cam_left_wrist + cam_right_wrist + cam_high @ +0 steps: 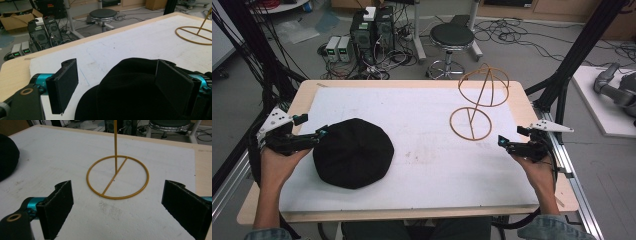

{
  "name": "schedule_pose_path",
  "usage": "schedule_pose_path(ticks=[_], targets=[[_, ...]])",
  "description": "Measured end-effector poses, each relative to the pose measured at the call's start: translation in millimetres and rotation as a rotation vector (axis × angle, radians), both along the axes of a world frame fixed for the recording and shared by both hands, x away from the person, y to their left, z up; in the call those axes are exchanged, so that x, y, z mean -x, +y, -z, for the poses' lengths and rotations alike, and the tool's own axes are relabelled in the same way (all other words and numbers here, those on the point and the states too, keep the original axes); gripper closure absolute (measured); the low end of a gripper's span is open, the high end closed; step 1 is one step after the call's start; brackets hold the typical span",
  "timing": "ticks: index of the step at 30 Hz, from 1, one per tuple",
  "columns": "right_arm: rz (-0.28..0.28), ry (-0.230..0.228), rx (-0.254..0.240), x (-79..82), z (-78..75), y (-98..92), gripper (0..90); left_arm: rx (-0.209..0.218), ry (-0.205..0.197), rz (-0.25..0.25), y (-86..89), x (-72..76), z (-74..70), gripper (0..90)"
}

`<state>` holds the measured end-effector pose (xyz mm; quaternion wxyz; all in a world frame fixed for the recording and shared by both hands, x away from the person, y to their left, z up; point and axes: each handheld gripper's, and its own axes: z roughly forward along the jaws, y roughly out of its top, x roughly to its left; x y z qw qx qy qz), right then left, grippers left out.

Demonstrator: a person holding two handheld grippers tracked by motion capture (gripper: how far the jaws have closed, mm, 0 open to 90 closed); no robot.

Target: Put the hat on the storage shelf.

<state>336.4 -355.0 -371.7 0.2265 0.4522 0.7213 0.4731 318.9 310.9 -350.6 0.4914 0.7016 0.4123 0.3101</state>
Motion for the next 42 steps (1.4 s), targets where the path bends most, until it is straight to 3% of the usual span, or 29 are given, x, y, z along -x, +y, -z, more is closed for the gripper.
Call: schedule_pose_path(ticks=[18,32,42], targets=[[-0.011,0.003,0.009,-2.2,-0.4,3.2,10.1,0.006,-0.015,0.010,2.1,3.5,-1.1,19.3],[-0.011,-0.001,0.002,-2.1,-1.9,3.0,10.1,-0.005,-0.024,0.067,-8.3,4.5,-1.1,19.3],[-0.008,-0.001,-0.005,-3.0,-3.0,2.7,10.1,-0.041,-0.034,0.159,-24.9,6.1,-0.2,19.2]])
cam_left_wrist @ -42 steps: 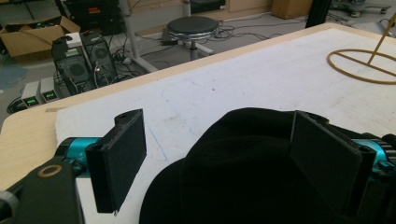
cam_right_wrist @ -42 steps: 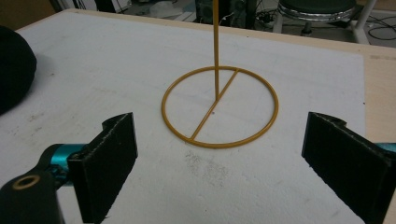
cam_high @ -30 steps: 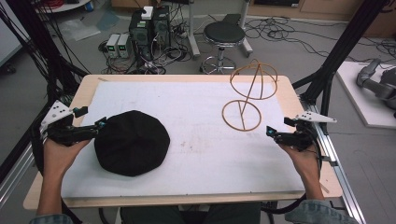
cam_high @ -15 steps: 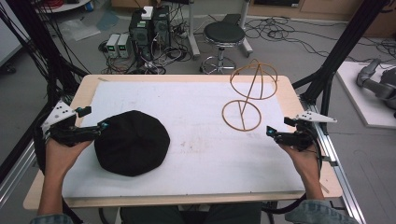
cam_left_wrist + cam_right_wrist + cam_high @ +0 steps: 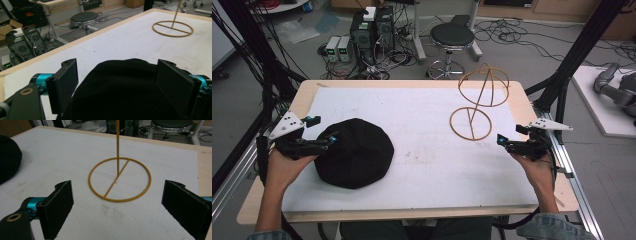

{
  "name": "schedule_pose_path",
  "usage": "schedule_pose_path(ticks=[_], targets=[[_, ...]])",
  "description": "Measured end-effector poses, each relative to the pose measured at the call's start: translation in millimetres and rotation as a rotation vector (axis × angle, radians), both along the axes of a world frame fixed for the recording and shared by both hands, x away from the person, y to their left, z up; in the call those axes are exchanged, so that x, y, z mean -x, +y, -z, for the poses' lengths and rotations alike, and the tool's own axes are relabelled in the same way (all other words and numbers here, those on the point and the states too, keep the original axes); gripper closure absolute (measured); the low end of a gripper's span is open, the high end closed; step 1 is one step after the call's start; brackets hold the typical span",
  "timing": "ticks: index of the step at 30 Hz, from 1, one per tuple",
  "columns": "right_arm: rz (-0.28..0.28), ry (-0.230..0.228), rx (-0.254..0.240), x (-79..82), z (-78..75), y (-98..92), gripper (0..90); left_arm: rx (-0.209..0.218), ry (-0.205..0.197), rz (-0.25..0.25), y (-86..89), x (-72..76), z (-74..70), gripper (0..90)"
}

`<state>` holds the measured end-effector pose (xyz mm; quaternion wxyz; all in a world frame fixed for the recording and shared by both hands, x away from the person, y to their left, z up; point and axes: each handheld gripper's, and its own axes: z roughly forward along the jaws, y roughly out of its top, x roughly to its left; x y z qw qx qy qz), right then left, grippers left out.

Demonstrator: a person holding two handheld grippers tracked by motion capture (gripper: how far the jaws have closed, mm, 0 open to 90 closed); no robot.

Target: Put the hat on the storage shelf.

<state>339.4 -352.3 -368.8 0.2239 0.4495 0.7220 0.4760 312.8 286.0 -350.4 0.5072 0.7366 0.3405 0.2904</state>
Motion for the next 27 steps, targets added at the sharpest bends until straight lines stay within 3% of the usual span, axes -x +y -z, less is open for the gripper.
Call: schedule_pose_path(ticks=[12,19,27], targets=[[-0.004,-0.001,-0.002,0.2,-1.3,0.8,10.1,0.002,-0.018,0.102,-24.2,4.9,3.8,19.2],[-0.008,-0.008,-0.005,0.2,-2.8,0.4,10.1,-0.025,-0.012,0.162,-37.9,7.2,11.5,19.3],[-0.009,-0.006,-0.011,0.5,-3.9,-0.6,10.1,-0.036,-0.015,0.190,-47.1,8.5,17.2,20.5]])
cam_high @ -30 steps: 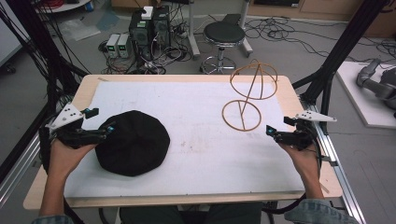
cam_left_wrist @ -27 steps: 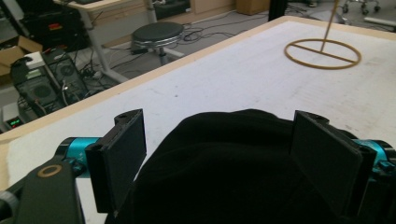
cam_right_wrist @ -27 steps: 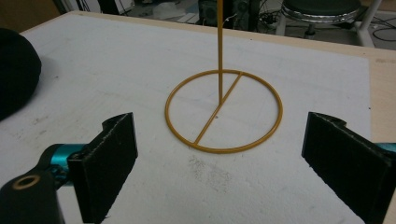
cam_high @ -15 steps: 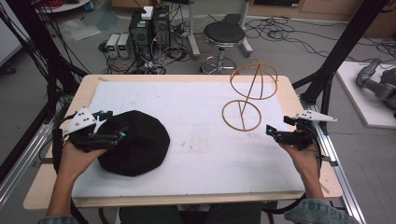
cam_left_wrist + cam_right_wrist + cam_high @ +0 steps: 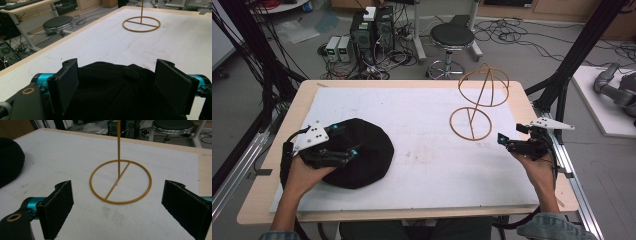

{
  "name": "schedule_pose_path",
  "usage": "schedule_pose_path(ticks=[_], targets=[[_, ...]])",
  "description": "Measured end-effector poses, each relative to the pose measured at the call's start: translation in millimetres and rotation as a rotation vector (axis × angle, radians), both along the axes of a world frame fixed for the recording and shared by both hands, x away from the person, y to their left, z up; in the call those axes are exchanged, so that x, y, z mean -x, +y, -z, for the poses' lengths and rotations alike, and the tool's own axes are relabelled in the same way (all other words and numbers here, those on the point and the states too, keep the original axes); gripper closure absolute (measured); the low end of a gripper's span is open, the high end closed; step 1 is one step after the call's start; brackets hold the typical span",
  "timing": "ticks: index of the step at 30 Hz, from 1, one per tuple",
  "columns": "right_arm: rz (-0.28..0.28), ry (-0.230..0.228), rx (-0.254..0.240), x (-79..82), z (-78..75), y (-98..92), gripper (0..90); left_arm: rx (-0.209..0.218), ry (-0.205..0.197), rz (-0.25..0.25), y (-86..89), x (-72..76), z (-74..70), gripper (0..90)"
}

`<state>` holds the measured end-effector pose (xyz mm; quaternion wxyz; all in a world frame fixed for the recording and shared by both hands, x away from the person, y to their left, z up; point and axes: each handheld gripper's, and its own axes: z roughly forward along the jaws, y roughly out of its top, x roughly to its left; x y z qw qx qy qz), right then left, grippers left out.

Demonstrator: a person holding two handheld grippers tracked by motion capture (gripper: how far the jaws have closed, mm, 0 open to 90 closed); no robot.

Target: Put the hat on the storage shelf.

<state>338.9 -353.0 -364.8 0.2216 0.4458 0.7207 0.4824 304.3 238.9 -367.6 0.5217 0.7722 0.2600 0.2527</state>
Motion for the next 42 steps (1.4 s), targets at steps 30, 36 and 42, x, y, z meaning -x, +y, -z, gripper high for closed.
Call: schedule_pose_path(ticks=[30,36,42], targets=[[-0.009,0.005,-0.020,0.3,-1.7,-0.2,10.1,-0.143,0.003,-0.010,-11.8,-3.6,20.9,28.8],[-0.012,0.000,-0.019,0.4,-2.5,-0.1,10.1,-0.151,0.009,-0.014,-11.4,-3.6,21.5,36.0],[-0.014,-0.006,-0.017,0.7,-3.5,-0.6,10.1,-0.162,0.020,-0.006,-10.8,-3.8,21.9,43.6]])
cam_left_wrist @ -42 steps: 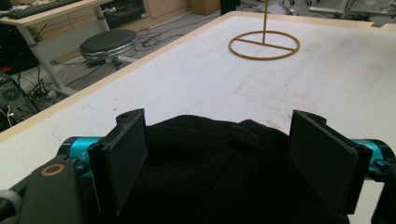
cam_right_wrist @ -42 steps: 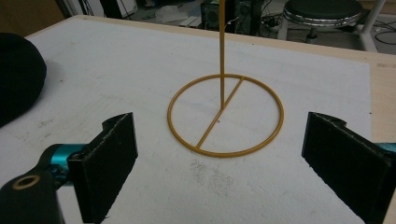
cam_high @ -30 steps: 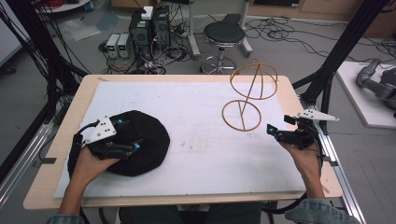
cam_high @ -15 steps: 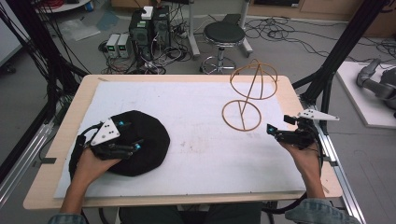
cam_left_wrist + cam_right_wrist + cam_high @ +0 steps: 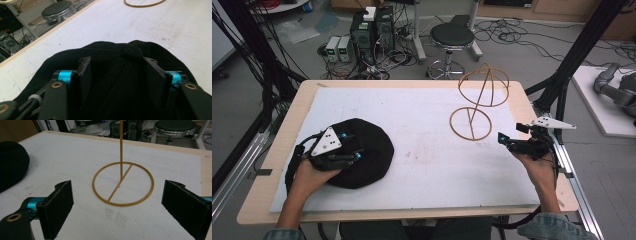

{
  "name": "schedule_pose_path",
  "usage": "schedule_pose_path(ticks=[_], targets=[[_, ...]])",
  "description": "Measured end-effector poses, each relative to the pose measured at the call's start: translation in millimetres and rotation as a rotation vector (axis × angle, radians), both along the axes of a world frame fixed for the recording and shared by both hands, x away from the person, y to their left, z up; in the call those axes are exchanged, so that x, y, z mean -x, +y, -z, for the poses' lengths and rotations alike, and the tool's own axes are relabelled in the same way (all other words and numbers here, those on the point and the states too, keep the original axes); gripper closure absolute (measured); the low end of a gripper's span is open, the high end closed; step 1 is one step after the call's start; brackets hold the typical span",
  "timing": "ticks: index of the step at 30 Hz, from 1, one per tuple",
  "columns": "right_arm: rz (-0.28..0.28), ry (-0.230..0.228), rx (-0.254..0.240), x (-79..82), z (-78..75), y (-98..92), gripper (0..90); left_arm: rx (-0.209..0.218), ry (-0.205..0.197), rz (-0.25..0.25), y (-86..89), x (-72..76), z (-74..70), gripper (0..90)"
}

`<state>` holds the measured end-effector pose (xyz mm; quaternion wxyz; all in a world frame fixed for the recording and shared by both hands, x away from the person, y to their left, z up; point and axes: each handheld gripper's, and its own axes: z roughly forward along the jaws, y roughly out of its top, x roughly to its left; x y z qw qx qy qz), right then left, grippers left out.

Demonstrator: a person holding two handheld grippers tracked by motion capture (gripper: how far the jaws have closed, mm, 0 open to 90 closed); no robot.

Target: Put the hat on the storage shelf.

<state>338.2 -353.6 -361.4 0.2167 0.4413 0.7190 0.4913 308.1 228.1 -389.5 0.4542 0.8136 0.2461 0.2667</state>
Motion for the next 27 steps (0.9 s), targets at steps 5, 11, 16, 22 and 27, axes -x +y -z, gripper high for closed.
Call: schedule_pose_path(ticks=[5,11,16,22,27], targets=[[0.001,-0.001,-0.002,0.3,-0.6,-0.3,10.1,-0.008,0.000,0.013,-0.1,0.6,-0.2,51.4],[0.001,0.000,-0.001,0.3,-0.5,-0.3,10.1,-0.008,0.008,0.033,0.2,1.6,-0.7,64.3],[0.003,0.003,-0.004,0.6,-0.7,-0.4,10.1,-0.012,0.004,0.036,0.5,2.1,-1.0,68.0],[0.004,-0.001,-0.001,0.5,-0.8,-0.8,10.1,0.011,-0.015,0.041,1.3,4.2,-4.8,71.1],[0.006,-0.001,-0.001,0.5,-0.9,-0.9,10.1,0.035,-0.028,0.037,2.1,5.6,-8.1,72.8]])
